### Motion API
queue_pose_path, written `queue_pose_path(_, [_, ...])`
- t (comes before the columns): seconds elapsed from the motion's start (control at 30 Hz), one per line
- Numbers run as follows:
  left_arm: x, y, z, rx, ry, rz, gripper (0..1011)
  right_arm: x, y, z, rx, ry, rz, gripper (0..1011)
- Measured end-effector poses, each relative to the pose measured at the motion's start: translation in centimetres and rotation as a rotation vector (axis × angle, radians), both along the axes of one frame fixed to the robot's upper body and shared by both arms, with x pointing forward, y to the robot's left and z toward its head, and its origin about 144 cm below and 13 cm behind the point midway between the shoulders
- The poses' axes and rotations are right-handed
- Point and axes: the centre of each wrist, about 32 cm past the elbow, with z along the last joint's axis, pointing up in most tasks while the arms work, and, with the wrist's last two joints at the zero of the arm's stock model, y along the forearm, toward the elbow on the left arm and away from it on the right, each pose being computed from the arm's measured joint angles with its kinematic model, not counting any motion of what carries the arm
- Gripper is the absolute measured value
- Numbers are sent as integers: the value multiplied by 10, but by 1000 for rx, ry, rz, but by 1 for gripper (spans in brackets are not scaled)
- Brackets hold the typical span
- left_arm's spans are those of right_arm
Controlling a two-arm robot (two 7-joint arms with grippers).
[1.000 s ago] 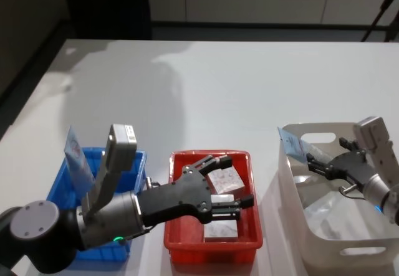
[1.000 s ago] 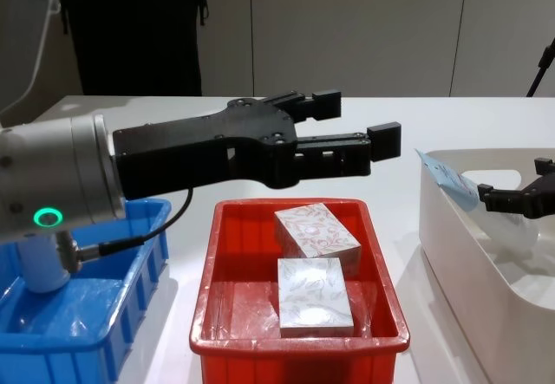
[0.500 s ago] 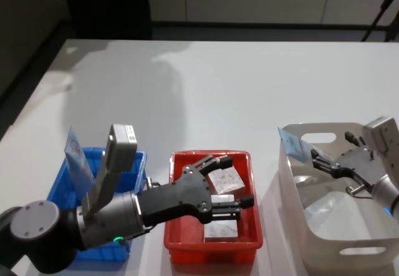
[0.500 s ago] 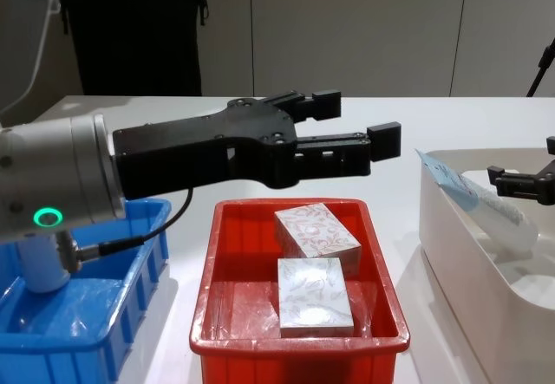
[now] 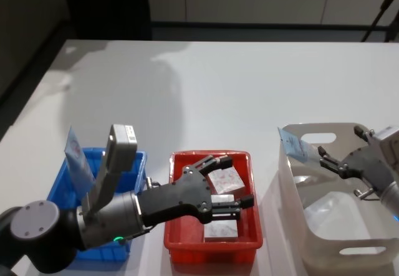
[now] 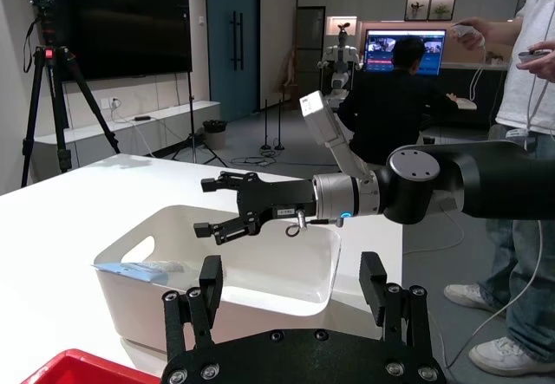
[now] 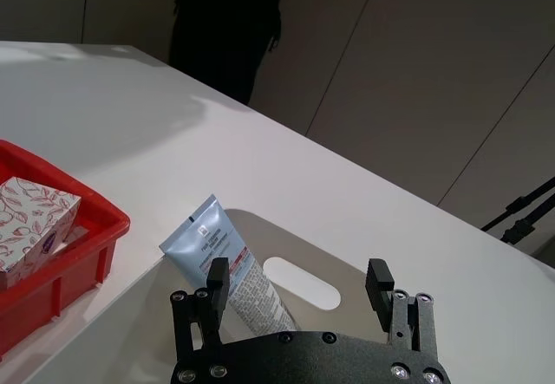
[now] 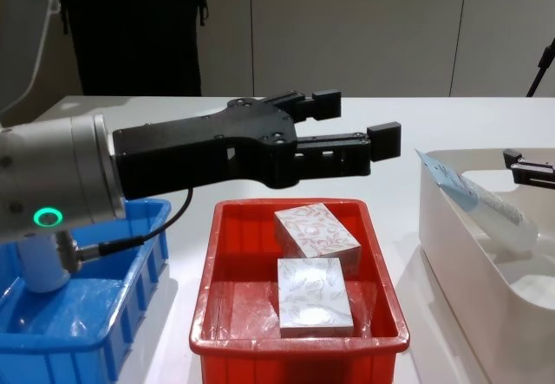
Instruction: Bimanual collaborative sorting of washing and personal care products
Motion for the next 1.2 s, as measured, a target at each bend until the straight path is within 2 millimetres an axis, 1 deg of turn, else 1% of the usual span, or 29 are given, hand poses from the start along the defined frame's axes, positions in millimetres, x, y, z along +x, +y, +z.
queue_pose_path(0.57, [0,0,0,0,0,0,1002,-32,-5,-3,-39,-119,-26,1001])
queue_pose_path(1.0, [0,0,0,3,-1,10,1002,-31,-4,-2,-37,-117,-24,1001])
queue_pose_path(1.2, [-1,4,-2,25,-2,61,1002,-29,-4,2,-33,-115,-25,1001])
